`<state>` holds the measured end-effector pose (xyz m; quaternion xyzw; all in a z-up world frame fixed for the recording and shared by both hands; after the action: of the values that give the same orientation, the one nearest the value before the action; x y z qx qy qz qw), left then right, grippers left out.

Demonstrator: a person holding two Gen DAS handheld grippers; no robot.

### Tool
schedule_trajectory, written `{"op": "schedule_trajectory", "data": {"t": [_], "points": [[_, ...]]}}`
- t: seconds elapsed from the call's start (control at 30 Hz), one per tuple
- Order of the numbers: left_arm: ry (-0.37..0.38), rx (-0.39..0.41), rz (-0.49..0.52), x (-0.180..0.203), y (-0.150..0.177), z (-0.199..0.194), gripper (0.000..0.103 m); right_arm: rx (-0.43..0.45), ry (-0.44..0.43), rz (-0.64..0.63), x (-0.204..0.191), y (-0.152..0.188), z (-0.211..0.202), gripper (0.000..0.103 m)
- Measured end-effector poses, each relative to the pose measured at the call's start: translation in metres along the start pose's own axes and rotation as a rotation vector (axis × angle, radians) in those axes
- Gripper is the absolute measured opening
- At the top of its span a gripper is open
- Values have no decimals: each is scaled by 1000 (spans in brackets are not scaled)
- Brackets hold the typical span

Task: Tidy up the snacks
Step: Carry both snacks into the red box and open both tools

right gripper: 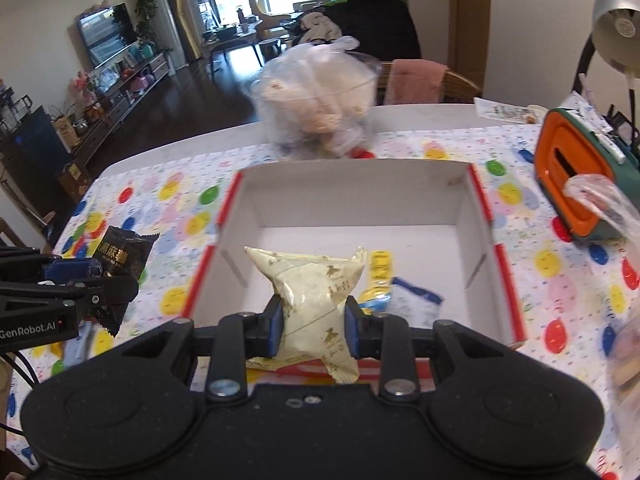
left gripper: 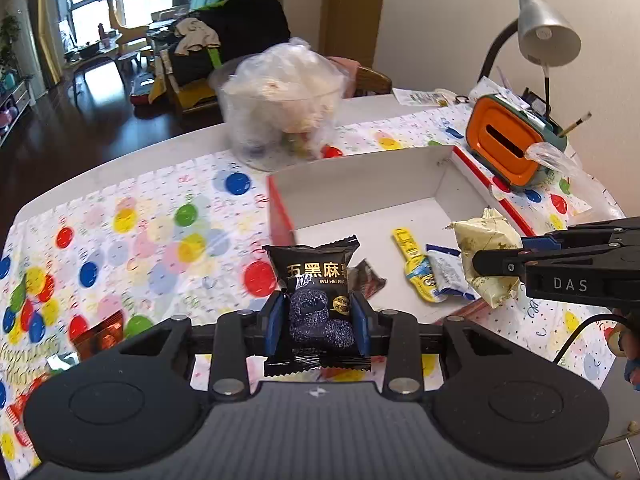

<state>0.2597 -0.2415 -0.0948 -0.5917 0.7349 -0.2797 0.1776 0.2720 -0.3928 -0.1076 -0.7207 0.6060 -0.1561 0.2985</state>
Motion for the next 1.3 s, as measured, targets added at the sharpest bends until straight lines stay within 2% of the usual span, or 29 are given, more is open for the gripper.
{"op": "schedule_trajectory", "data": {"t": [0.33,0.57,0.77,1.1,1.3], "points": [[14,-83,43,38,-17,48,35,-20,54,19,50,-7,24,29],[15,-178,65,54,-10,92,35,-92,77,31,76,4,59,29],[-5,-229,96,64,-4,116,35,-145,87,13,82,18,81,29],[-27,-298,115,68,4,138,35,-193,63,-6,81,27,96,30],[-24,-306,119,68,10,139,35,-194,51,-7,78,29,95,35]]}}
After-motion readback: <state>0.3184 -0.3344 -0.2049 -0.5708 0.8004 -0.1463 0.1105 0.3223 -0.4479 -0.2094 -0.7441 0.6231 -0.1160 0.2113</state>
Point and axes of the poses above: each gripper's, at about its wrist camera, not at the fingertips, and z roughly the way its jaws point, x to its right, y to its underside, the point moved 10 cm from there along z, roughly the way its jaws point, and after that the axes turned 1 degree about -z, right-handed, at the moved point
